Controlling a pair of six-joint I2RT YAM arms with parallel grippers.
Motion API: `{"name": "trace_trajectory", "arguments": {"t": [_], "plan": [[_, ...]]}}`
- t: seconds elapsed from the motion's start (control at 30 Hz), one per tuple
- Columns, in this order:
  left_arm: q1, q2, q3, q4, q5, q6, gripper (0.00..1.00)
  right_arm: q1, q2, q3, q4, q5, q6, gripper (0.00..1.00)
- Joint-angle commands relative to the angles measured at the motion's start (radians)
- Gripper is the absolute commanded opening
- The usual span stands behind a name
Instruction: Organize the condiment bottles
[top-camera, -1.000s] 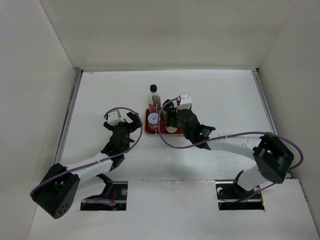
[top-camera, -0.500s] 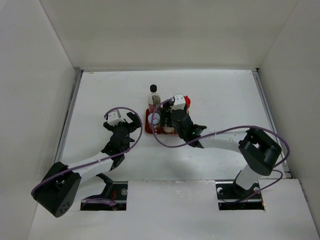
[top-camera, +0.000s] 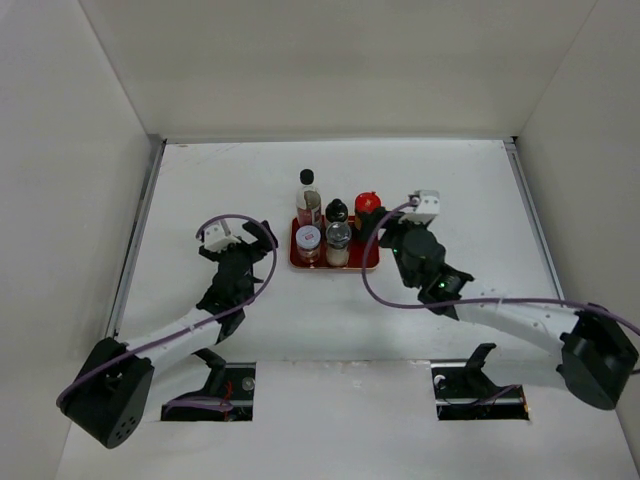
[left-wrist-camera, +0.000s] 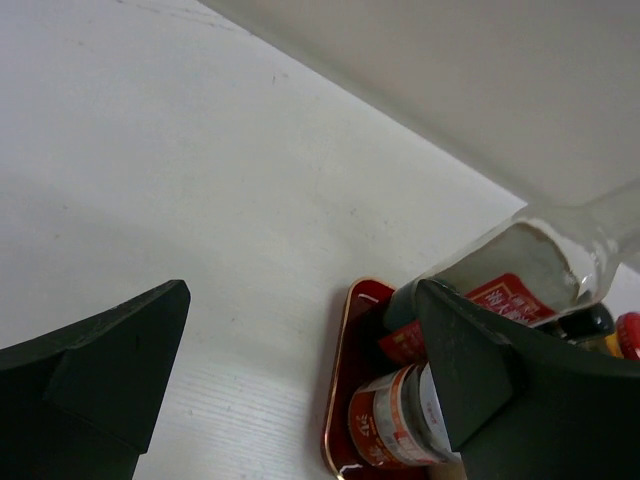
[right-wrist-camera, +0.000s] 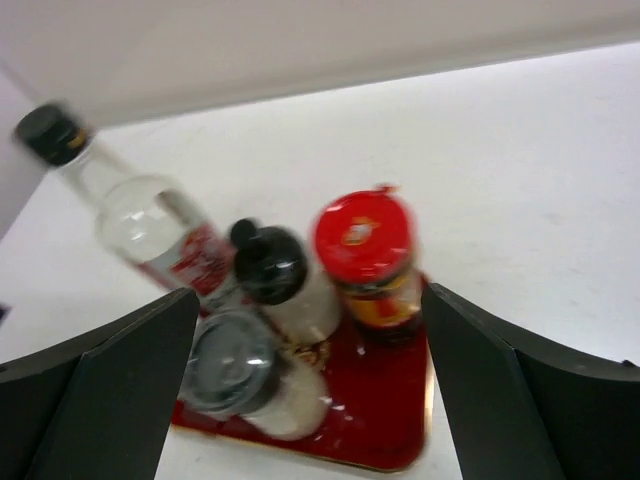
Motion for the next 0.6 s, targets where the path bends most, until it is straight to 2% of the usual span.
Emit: {"name": "trace_trajectory", "arguments": {"t": [0.0,0.17,0.27,0.33,0.57], "plan": [[0.036,-0.043,0.001,0.001,0.014,-0.055,1.0,-0.057,-0.099,-0.148,0.073,0.137,0.099,1.0],[0.085,0.001,0.073,-0.16,0.051,-0.106,1.0,-0.13,-0.22,-0.297,0.03,0.138,0.274,1.0],[0.102,0.023,0.134,-0.284,0.136,-0.181,1.0,-0.162,-0.248,-0.34,0.006,0.133,0.322,1.0],[0.106,0.015,0.174,-0.368,0.179,-0.206,1.0,-0.17,-0.251,-0.363,0.015,0.116,0.36,1.0],[0.122,-0.04,0.254,-0.603,0.193,-0.209,1.0,-0.183,-0.161,-0.351,0.03,0.059,0.402,1.0]]}}
